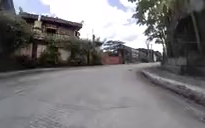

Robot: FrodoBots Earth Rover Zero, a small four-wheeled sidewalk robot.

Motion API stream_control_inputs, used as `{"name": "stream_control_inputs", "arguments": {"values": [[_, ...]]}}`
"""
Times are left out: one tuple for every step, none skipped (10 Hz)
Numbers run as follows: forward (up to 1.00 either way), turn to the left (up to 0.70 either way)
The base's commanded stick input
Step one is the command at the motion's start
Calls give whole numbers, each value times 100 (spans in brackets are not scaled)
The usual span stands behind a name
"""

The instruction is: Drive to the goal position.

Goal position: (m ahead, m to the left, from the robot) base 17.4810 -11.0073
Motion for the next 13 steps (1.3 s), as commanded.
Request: {"name": "stream_control_inputs", "arguments": {"values": [[100, -40], [100, -28], [100, 0], [100, 0], [100, 0], [100, 0], [100, 0], [100, 0], [100, 0], [100, 0], [100, -29], [100, -40], [100, -40]]}}
